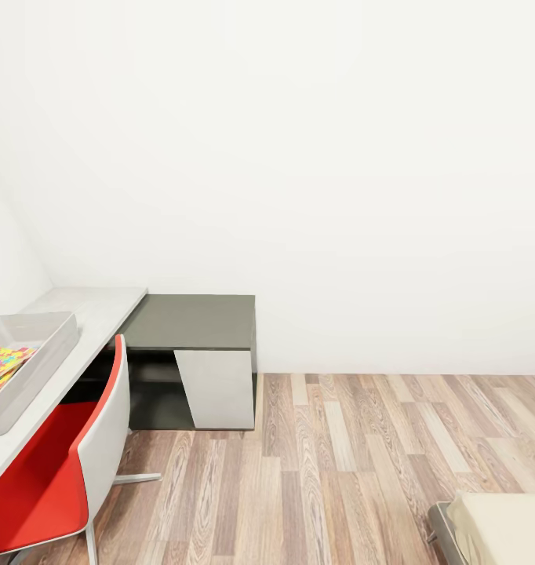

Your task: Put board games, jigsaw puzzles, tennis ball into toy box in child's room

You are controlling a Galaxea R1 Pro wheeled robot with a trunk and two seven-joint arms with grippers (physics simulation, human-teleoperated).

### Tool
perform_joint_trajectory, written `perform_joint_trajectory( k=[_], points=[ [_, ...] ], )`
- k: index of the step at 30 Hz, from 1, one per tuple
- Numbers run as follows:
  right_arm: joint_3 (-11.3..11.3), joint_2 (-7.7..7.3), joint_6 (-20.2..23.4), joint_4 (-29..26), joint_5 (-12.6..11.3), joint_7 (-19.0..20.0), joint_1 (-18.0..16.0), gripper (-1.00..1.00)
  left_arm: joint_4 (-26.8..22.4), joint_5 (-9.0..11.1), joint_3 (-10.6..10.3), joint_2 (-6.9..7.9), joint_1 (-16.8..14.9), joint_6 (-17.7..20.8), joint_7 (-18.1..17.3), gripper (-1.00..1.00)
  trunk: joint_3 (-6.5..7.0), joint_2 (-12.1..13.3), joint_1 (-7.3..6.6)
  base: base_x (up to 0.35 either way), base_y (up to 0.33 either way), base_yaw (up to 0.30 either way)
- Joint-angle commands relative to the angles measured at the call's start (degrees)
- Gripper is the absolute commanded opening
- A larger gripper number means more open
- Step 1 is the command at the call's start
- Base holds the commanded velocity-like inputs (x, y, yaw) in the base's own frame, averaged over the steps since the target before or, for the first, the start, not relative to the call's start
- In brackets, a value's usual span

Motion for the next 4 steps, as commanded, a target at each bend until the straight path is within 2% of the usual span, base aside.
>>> perform_joint_trajectory(
  k=[1, 4],
  points=[
    [0.5, -0.01, -0.1, 0.0, -0.6, 0.0, 0.0, 1.0, 0.0, 0.5, -0.5, -0.01, 0.0, -0.2, 0.1, 1.0, -0.11, -0.1, 0.03, 0.0, 0.0, 0.0],
    [0.5, -0.01, -0.1, 0.0, -0.6, 0.0, 0.0, 1.0, 0.0, 0.5, -0.4, -0.1, 0.0, -0.2, 0.1, 1.0, -0.11, -0.1, 0.03, 0.0, 0.0, 0.0]
  ],
)
